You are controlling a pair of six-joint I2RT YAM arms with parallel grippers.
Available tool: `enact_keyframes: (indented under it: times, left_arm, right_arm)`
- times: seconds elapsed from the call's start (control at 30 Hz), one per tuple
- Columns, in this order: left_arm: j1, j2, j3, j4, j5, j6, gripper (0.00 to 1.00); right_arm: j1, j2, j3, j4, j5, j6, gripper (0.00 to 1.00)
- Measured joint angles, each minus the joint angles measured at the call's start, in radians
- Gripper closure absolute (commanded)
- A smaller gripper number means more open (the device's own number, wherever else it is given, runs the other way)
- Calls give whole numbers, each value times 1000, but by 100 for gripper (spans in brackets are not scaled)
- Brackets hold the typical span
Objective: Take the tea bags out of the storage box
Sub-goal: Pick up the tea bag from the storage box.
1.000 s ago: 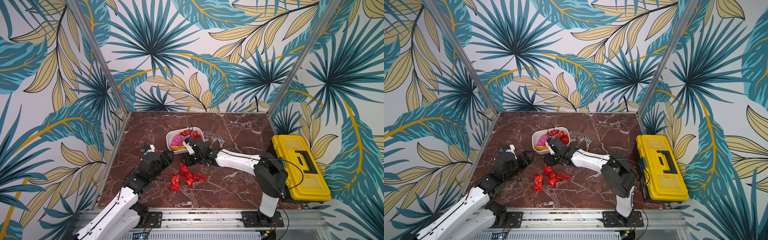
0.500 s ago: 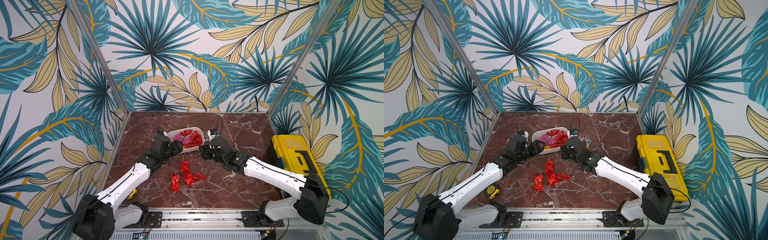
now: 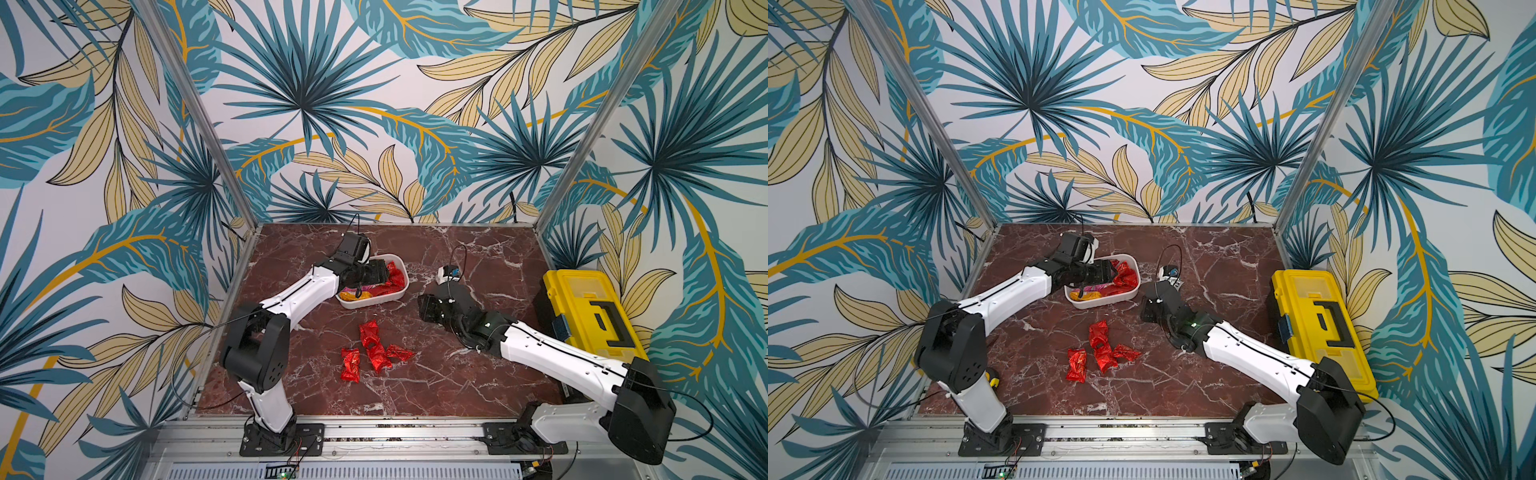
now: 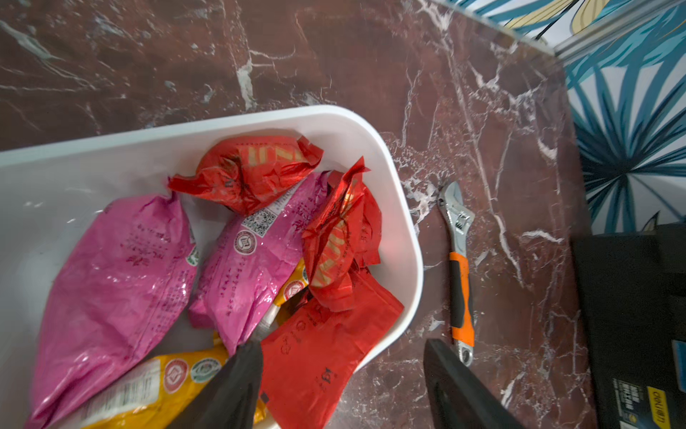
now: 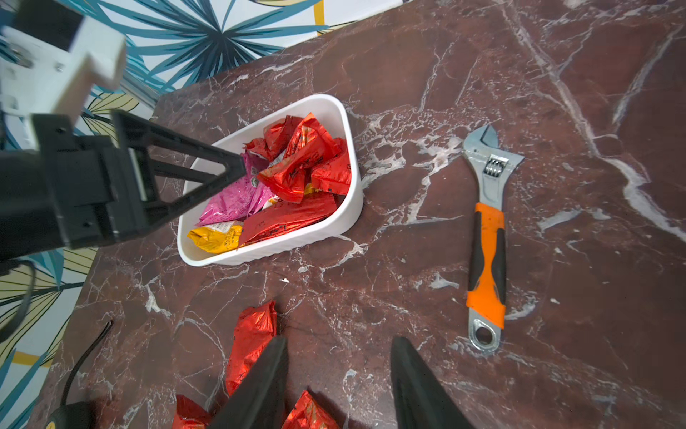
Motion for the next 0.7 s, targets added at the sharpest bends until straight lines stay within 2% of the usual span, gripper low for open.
enact_keyframes:
  times: [0.17, 0.37, 0.7]
  left_arm:
    - [2, 109, 60, -36, 3, 23, 35]
    - [8, 177, 102, -39, 21, 25, 46]
    - [13, 195, 137, -10, 46, 20, 77]
  right_arm:
    - [-3, -1, -11, 0, -1, 8, 50]
    - [-6, -1, -14, 0, -5, 15, 50]
    - [-8, -1, -18, 0, -13, 21, 50]
